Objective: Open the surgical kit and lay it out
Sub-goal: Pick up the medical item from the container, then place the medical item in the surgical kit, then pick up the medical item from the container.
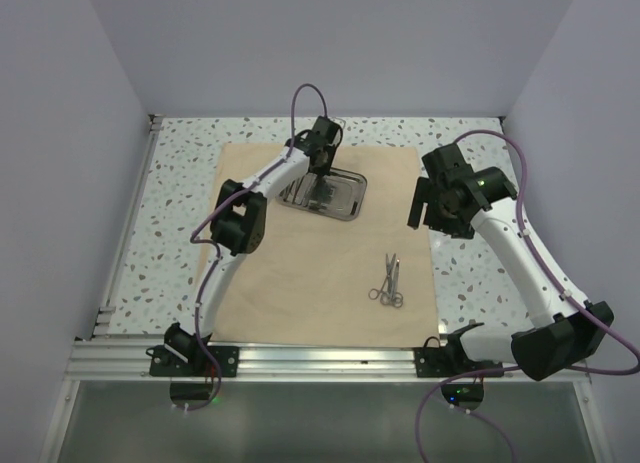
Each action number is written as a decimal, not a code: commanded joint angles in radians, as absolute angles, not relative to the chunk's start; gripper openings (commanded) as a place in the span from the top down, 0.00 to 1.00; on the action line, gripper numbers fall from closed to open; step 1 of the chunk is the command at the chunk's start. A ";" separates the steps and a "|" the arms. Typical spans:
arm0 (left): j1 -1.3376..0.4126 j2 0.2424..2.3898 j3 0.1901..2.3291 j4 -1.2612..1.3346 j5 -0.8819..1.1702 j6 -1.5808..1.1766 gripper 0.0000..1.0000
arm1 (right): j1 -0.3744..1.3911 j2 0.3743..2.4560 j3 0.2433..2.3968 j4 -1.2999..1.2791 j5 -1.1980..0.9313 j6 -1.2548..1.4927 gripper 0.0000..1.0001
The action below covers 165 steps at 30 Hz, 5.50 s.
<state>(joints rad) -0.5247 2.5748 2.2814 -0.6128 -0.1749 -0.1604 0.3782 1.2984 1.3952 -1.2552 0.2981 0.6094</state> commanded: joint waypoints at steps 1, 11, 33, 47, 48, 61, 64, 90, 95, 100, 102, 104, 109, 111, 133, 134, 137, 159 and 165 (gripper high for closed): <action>-0.515 2.691 2.229 -0.773 -0.155 -0.143 1.00 | 0.373 1.284 1.407 -1.232 0.301 0.601 0.16; -0.448 2.542 2.198 -0.663 0.102 -0.254 1.00 | 0.373 1.261 1.387 -1.221 0.273 0.609 0.16; -0.305 2.298 2.106 -0.575 0.359 -0.414 1.00 | 0.374 1.200 1.339 -1.190 0.230 0.607 0.16; -0.457 1.844 1.418 -0.445 0.094 -0.601 1.00 | 0.373 1.175 1.289 -1.161 0.190 0.591 0.16; -0.500 1.800 1.378 -0.427 0.062 -0.624 1.00 | 0.373 1.172 1.284 -1.160 0.186 0.589 0.16; -0.745 1.772 1.192 -0.399 -0.110 -0.917 1.00 | 0.374 1.097 1.229 -1.213 0.163 0.546 0.16; -0.782 1.782 1.198 -0.420 -0.124 -0.952 1.00 | 0.373 1.077 1.213 -1.223 0.156 0.540 0.16; -0.522 2.385 2.209 -0.579 -0.155 -0.269 0.60 | 0.373 1.121 1.313 -1.281 0.282 0.646 0.16; -0.508 2.439 2.215 -0.512 -0.048 -0.253 0.59 | 0.373 1.172 1.330 -1.273 0.318 0.650 0.16; -0.508 2.463 2.209 -0.460 0.038 -0.252 0.59 | 0.374 1.235 1.356 -1.258 0.328 0.649 0.16; -0.508 2.473 2.212 -0.457 0.034 -0.247 0.58 | 0.373 1.242 1.359 -1.255 0.333 0.649 0.16; -0.508 2.490 2.221 -0.463 0.023 -0.235 0.58 | 0.374 1.246 1.358 -1.250 0.336 0.653 0.16; -0.508 2.526 2.227 -0.480 0.003 -0.224 0.58 | 0.374 1.243 1.353 -1.252 0.342 0.658 0.16; -0.508 2.539 2.229 -0.489 0.003 -0.219 0.58 | 0.374 1.244 1.351 -1.253 0.341 0.658 0.16; -0.514 2.617 2.186 -0.704 -0.193 -0.153 0.82 | 0.374 1.236 1.327 -1.226 0.324 0.641 0.16; -0.515 2.617 2.181 -0.706 -0.192 -0.147 0.82 | 0.373 1.235 1.325 -1.221 0.322 0.640 0.16; -0.531 2.622 2.184 -0.721 -0.187 -0.137 0.83 | 0.373 1.230 1.318 -1.218 0.319 0.630 0.15; -0.425 2.478 2.206 -0.683 0.216 -0.320 1.00 | 0.365 1.195 1.305 -1.195 0.270 0.604 0.15; -0.374 2.392 2.223 -0.686 0.290 -0.370 1.00 | 0.365 1.177 1.293 -1.184 0.241 0.611 0.15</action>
